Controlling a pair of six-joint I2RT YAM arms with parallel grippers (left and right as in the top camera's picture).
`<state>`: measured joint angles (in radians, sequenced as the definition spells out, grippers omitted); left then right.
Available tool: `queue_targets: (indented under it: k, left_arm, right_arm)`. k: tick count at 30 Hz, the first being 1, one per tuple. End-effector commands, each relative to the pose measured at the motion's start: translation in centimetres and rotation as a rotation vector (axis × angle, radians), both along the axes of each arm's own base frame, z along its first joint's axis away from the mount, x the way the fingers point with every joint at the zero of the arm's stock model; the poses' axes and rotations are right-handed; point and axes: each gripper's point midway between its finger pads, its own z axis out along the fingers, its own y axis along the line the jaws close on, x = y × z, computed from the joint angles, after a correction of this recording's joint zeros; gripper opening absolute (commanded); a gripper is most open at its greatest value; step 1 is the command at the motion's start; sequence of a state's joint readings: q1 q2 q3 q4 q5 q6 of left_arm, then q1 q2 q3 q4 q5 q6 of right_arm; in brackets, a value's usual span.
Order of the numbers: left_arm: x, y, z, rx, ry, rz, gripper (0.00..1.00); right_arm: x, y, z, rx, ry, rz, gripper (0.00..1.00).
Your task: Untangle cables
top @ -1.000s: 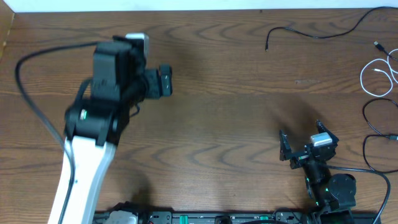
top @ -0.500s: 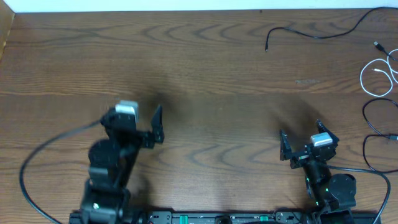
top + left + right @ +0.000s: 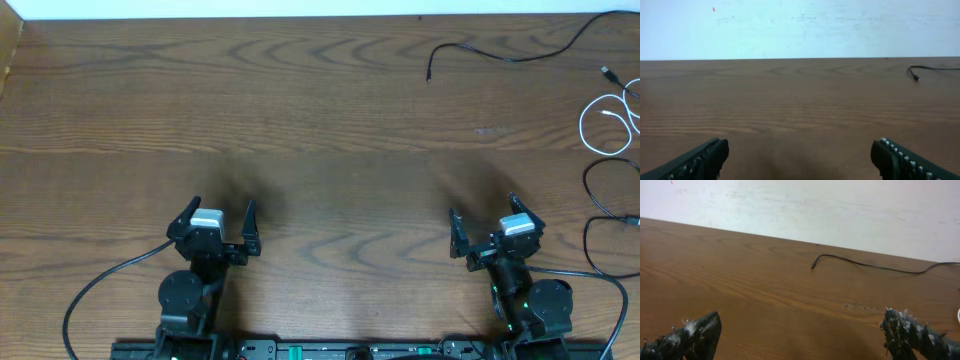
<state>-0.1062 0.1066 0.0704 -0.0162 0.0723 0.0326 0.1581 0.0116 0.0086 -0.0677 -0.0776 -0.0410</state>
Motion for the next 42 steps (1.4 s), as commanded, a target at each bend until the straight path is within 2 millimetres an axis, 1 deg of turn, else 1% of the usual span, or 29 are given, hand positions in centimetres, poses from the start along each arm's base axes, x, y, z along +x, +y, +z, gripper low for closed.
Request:
queue_targets:
  k: [1,6,17,42]
  left_arm:
    - [0.0,0.5,-0.5,0.020,-0.022,0.024,0.96]
    - [-0.3,0.4,-2.2,0.023,0.015,0.018,0.96]
    - [-0.4,0.6,-2.1,0.024,0.011,0.026,0.96]
    - [-0.3,0.6,-2.6,0.026,0.032,0.026,0.96]
  right_arm:
    - [0.0,-0.3,-0.1,-0.012,-0.003,-0.012,0.99]
    - [0.0,-0.3,-0.1,-0.012,-0.003,-0.012,0.99]
    - [0.0,-0.3,-0.1,-0.012,-0.003,-0.012,0.99]
    - [0.0,-0.3,-0.1,-0.012,-0.003,-0.012,0.99]
